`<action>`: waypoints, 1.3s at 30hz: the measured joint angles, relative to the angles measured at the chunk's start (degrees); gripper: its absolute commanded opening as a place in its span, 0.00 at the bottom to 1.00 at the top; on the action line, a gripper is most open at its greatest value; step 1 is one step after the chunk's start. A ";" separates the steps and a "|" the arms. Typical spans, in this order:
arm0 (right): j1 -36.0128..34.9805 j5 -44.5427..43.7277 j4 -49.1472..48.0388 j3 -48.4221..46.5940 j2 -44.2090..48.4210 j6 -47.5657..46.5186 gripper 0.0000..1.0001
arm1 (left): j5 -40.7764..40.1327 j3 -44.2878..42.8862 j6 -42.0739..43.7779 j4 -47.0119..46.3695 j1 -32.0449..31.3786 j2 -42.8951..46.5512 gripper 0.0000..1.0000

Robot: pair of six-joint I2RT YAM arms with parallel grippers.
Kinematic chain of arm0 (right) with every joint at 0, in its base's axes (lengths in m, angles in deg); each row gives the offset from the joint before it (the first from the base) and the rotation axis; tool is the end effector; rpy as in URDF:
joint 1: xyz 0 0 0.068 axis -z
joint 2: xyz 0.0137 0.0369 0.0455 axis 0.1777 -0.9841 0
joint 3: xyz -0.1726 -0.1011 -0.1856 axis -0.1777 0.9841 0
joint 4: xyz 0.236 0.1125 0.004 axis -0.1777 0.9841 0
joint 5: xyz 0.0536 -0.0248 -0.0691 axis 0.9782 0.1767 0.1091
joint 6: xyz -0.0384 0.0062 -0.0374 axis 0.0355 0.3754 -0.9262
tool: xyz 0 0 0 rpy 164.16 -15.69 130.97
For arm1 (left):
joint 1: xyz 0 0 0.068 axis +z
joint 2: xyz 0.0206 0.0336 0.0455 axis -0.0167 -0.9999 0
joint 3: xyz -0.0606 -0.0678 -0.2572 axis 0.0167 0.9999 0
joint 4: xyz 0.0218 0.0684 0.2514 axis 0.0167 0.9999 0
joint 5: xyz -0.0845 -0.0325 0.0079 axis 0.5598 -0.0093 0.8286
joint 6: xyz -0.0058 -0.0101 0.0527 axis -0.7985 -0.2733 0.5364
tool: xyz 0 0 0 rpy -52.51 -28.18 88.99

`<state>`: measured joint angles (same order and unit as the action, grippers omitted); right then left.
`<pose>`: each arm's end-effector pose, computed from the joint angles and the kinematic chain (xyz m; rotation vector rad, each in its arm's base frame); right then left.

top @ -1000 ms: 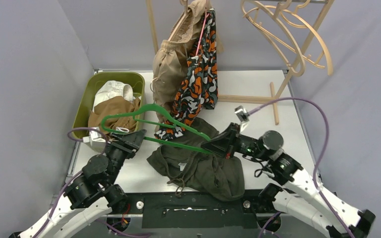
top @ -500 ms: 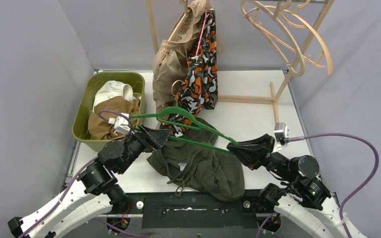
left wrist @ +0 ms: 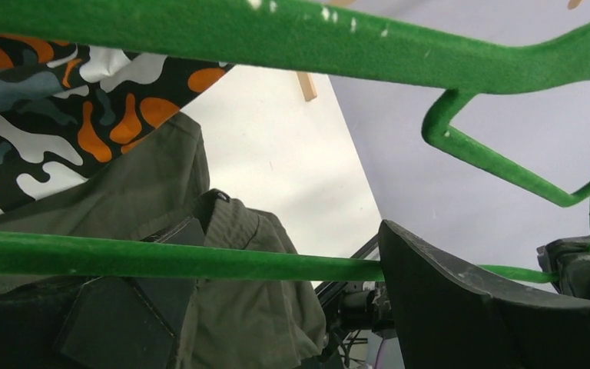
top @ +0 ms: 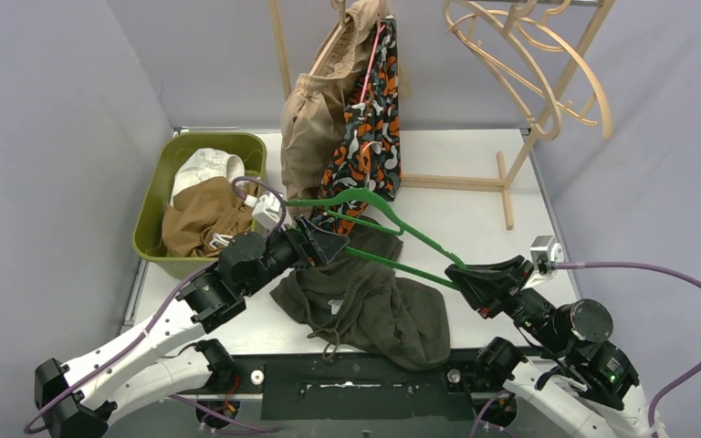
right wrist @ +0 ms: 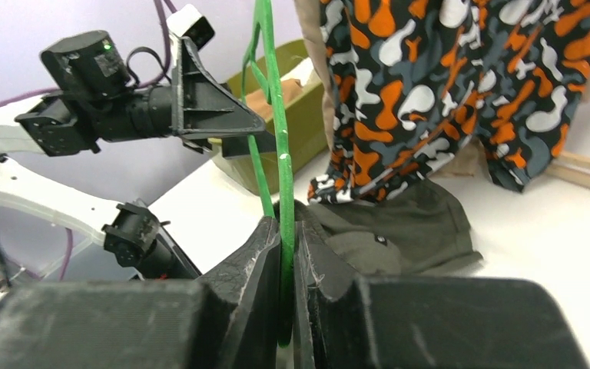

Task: Remove the shorts from the hanger
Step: Place the hanger on the clothes rod.

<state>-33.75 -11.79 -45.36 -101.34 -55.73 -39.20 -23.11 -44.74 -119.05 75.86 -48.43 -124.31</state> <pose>0.0267 0.0338 0.3609 -0.4156 1.4822 1.0714 0.1332 -0.1492 0.3147 -0.1352 1.8882 -1.1729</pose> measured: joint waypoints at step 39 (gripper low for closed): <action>-0.24 9.05 1.62 9.20 -5.62 -5.35 0.00 | -3.21 -29.24 1.16 26.82 6.21 -10.71 0.64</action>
<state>-33.99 -2.74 -43.74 -92.14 -61.35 -44.56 -26.33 -73.98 -117.90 102.68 -42.22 -135.02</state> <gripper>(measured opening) 0.084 0.668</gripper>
